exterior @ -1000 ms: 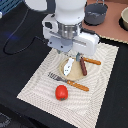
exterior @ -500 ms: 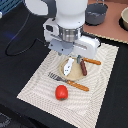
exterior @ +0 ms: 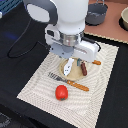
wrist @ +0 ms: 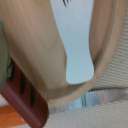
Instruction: Interact with the objects in diverse but meaningful ways.
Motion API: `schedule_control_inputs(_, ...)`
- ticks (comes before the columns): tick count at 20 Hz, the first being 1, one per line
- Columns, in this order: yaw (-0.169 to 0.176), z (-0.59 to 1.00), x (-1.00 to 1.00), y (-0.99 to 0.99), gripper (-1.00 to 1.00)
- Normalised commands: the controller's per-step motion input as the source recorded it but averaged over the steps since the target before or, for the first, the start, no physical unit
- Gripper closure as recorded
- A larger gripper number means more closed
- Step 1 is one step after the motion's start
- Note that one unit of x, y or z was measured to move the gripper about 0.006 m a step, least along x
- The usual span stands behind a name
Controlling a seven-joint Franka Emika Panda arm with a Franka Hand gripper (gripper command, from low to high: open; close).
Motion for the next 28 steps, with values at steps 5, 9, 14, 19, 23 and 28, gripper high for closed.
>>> schedule_control_inputs(5, -0.075, -0.32, 0.07, -0.16, 1.00)
schedule_control_inputs(9, -0.075, -0.33, 0.05, -0.16, 1.00)
schedule_control_inputs(14, -0.075, -0.28, 0.10, -0.12, 1.00)
schedule_control_inputs(19, -0.064, 0.08, 0.11, -0.06, 1.00)
schedule_control_inputs(23, -0.012, 1.00, -0.30, 0.03, 1.00)
schedule_control_inputs(28, -0.025, 1.00, -0.43, 0.04, 1.00)
